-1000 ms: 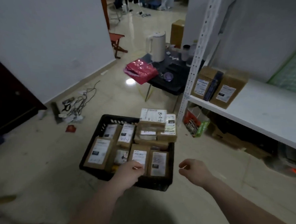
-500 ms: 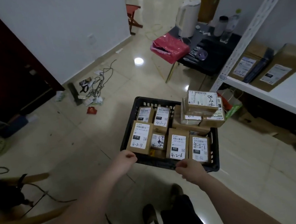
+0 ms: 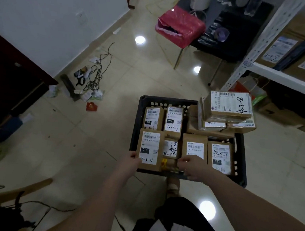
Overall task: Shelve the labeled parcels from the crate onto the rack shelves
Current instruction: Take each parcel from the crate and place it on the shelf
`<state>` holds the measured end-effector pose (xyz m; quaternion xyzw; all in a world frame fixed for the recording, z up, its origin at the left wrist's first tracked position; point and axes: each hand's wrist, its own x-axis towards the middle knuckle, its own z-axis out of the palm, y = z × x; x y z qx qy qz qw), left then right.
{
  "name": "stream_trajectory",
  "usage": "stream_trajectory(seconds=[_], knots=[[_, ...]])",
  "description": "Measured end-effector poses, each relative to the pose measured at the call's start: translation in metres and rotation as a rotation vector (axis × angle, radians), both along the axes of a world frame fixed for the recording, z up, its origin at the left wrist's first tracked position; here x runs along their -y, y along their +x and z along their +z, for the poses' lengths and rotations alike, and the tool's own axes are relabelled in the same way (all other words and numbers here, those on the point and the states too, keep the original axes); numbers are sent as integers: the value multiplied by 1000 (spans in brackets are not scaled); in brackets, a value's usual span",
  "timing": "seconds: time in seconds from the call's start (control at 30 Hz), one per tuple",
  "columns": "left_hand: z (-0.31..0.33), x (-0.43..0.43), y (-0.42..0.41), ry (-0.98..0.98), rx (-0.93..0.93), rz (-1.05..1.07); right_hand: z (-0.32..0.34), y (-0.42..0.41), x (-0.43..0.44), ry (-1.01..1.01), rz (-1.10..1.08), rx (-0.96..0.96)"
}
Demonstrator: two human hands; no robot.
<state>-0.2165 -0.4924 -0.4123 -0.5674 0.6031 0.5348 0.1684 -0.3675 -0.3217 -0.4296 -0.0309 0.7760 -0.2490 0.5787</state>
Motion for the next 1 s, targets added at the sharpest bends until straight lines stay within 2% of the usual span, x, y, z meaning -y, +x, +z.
stream_trajectory(seconds=[0.2, 0.47, 0.6, 0.83, 1.0], knots=[[-35, 27, -19, 16, 39, -85, -16, -18, 42, 25, 121, -44], [-75, 46, -21, 191, 87, -193, -37, 10, 74, 10, 9, 100], [-72, 55, -21, 268, 103, -247, -48, 32, 80, -30, -215, 169], [-36, 58, -19, 370, -15, -260, -34, 50, 66, -87, -513, 240], [-19, 56, -18, 329, -99, -191, -16, 51, 63, -147, -644, 161]])
